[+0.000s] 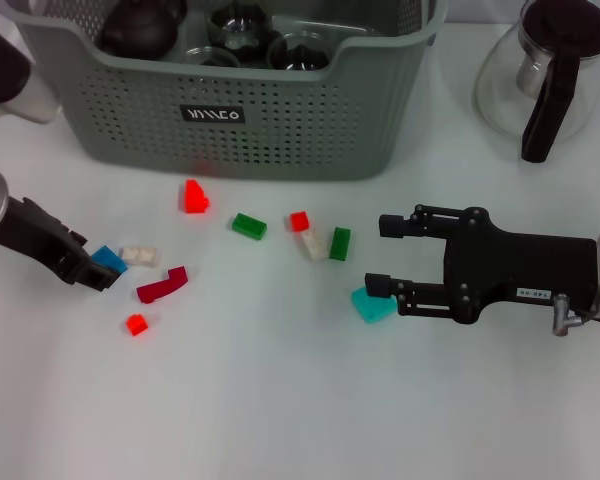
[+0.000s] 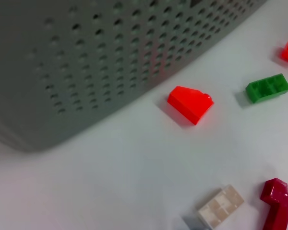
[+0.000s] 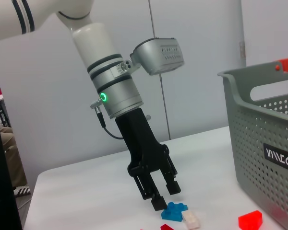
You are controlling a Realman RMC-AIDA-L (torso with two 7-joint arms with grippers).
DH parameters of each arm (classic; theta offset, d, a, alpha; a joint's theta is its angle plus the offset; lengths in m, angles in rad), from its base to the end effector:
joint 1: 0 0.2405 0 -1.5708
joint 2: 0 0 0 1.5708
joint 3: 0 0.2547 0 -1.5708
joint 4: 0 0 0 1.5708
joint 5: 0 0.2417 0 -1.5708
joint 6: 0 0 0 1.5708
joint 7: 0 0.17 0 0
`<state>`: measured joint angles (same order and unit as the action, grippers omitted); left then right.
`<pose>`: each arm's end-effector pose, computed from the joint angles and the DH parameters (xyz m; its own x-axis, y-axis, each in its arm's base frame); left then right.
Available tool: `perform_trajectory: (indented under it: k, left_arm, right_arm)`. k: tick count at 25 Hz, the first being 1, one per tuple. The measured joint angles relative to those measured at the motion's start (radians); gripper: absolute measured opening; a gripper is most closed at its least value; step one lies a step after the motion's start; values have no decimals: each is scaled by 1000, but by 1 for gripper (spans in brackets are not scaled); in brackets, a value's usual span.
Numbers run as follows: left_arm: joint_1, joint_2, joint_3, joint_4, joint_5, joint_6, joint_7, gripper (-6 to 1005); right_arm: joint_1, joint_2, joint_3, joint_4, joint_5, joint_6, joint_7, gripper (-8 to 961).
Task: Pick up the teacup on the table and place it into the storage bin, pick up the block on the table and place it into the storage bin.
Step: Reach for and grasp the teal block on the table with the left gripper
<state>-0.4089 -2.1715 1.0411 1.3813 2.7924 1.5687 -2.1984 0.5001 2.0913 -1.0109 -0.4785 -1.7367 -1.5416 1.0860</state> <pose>-0.2915 0.3536 0.0272 0.6669 0.7212 -0.1871 0.5603 -0.6510 -0.5121 0.2503 0.3238 -0.0838 0.8169 -0.1891 -0.5448 -0.2600 -0.9640 -0.0553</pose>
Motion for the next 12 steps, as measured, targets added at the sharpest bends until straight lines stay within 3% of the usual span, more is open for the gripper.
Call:
perform_trajectory:
  k: [5,12]
  left_arm:
    - [21,1,100,42,36,-4,-70,559]
    - [21,1,122,19,41,-22,-86,551]
  right_arm:
    - [0,-1,0,0,-1,0,-2,746]
    - [-2,-1,0,0,-1,0,-3,746]
